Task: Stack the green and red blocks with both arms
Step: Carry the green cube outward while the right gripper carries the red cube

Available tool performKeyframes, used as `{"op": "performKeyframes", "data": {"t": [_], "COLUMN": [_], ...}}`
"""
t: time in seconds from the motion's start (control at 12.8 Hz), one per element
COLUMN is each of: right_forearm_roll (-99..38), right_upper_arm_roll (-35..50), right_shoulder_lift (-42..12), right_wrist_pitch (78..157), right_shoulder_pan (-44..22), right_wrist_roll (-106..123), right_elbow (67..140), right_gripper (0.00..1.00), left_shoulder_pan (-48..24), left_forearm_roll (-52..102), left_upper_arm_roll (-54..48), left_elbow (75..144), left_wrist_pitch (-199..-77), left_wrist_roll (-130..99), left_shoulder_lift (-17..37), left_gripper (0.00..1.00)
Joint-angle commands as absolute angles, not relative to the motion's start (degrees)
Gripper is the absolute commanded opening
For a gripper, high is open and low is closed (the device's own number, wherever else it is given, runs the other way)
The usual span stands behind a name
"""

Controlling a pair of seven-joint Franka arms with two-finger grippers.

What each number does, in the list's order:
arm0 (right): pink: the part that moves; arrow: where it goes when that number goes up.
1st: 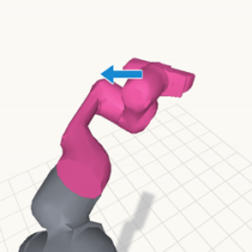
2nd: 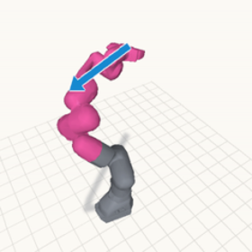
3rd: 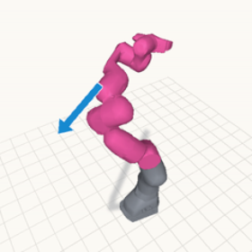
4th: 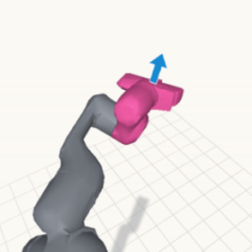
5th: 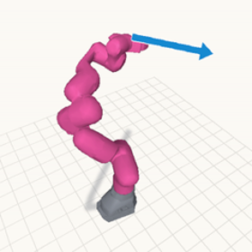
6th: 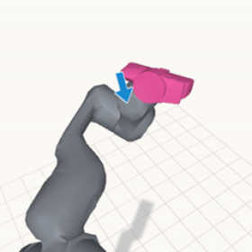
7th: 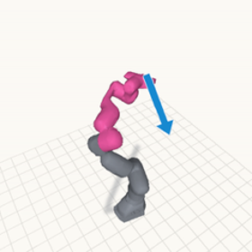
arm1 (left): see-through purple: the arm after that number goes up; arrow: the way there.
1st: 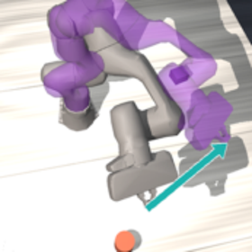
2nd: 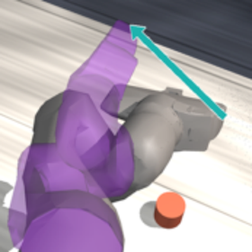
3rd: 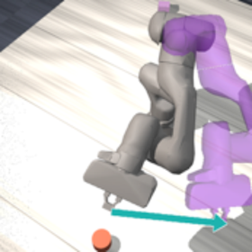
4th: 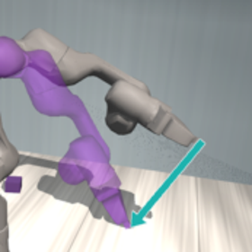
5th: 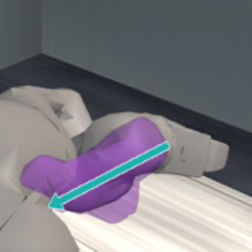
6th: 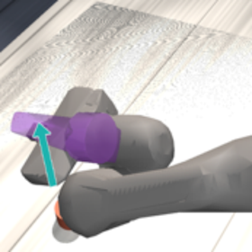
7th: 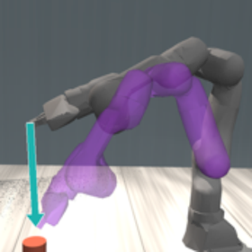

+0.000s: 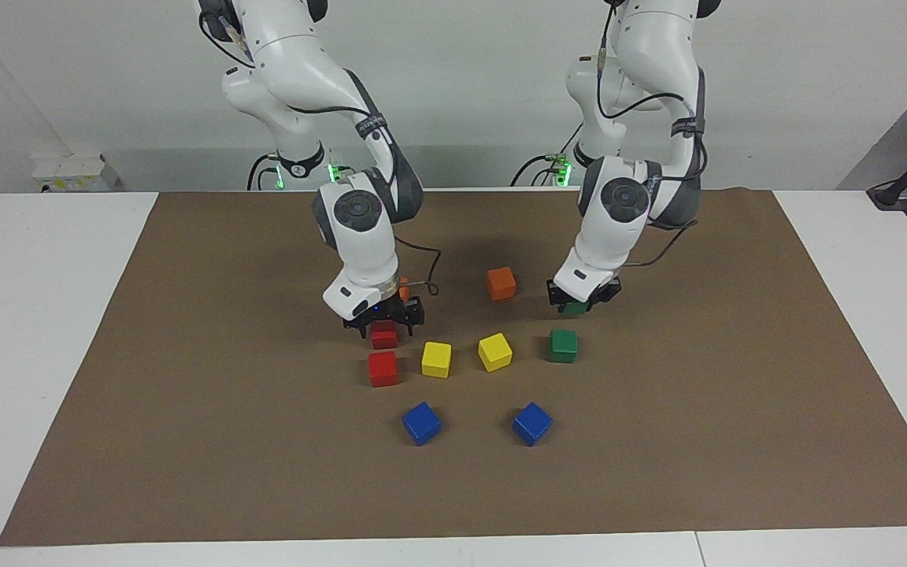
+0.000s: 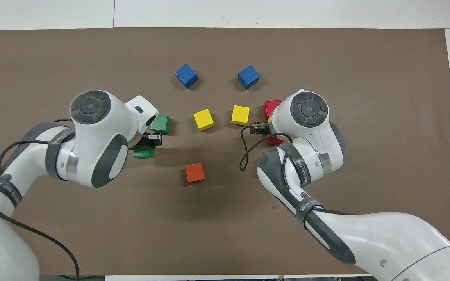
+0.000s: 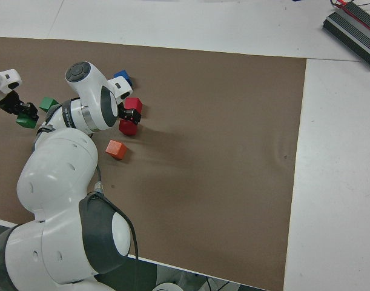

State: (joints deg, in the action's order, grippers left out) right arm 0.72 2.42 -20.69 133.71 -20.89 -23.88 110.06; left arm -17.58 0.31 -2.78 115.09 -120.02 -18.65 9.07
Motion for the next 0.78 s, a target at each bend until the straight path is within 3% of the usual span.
{"op": "performKeyframes", "data": {"t": [0.0, 0.08, 0.16, 0.23, 0.39, 0.55, 0.7], "right_forearm_roll": [-0.2, -0.2, -0.2, -0.3, -0.2, -0.2, -0.2], "right_upper_arm_roll": [2.4, 2.4, 2.4, 2.4, 2.4, 2.4, 2.4], "right_shoulder_lift": [-21.1, -20.9, -20.7, -20.6, -20.0, -19.1, -17.3], "right_wrist_pitch": [134.3, 134.3, 133.7, 133.2, 131.7, 130.1, 123.3], "right_shoulder_pan": [-20.6, -20.6, -20.7, -20.8, -20.9, -21.0, -20.0], "right_wrist_roll": [-23.9, -24.3, -24.3, -24.5, -24.5, -24.4, -23.9], "right_elbow": [109.8, 110.0, 110.0, 110.0, 110.0, 109.5, 105.3], "right_gripper": [0.96, 0.88, 0.68, 0.39, 0.0, 0.0, 0.0], "left_shoulder_pan": [-12.7, -10.4, -7.8, -4.9, 1.1, 6.9, 10.3], "left_forearm_roll": [0.1, 0.1, 0.1, 0.1, 0.1, 0.2, 0.1], "left_upper_arm_roll": [-2.9, -2.8, -2.9, -2.8, -2.7, -2.6, -2.5], "left_elbow": [114.7, 114.8, 115.1, 115.5, 115.8, 118.6, 123.1], "left_wrist_pitch": [-113.6, -111.2, -109.8, -108.5, -106.8, -107.9, -113.0], "left_wrist_roll": [-14.3, -10.8, -7.2, -3.4, 5.2, 12.9, 17.6], "left_shoulder_lift": [2.3, 0.4, -1.5, -3.2, -4.7, -5.8, -7.4], "left_gripper": [0.0, 0.0, 0.0, 0.0, 0.0, 0.0, 0.0]}}
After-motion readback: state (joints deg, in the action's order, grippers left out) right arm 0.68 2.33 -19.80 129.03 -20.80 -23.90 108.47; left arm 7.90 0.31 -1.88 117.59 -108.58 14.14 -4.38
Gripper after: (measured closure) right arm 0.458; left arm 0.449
